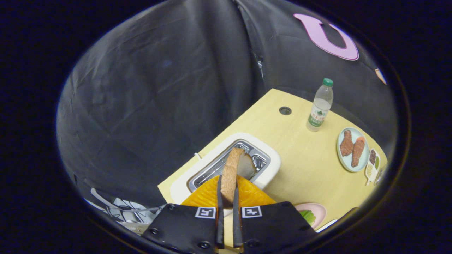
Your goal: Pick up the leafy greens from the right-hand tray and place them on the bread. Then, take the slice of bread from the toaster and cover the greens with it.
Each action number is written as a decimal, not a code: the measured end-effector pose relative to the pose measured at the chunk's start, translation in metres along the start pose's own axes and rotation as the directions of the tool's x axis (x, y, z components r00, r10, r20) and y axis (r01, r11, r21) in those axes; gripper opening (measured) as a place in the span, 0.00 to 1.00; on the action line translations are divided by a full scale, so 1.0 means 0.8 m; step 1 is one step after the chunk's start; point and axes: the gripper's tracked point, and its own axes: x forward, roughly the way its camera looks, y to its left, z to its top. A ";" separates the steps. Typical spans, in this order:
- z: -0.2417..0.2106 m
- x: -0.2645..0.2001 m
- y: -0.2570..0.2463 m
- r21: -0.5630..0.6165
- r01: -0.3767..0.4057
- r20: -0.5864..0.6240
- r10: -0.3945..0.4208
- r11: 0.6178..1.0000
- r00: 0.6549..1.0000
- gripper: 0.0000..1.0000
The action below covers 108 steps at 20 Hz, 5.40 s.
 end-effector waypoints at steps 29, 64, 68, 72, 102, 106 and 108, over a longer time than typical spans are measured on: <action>-0.067 -0.126 -0.122 0.308 0.050 0.142 -0.098 0.950 0.985 0.13; -0.250 -0.089 -0.224 0.605 0.104 0.013 -0.140 0.790 0.990 0.18; -0.263 -0.092 -0.238 0.612 0.134 -0.002 -0.168 0.780 0.986 0.24; -0.279 -0.094 -0.247 0.594 0.176 -0.031 -0.196 0.785 0.980 0.36; -0.199 -0.444 -0.359 0.395 0.482 0.492 -0.623 0.783 0.609 1.00; -0.171 -0.524 -0.362 0.415 0.549 0.581 -0.676 0.726 0.454 1.00; -0.163 -0.550 -0.369 0.435 0.572 0.609 -0.695 0.696 0.382 1.00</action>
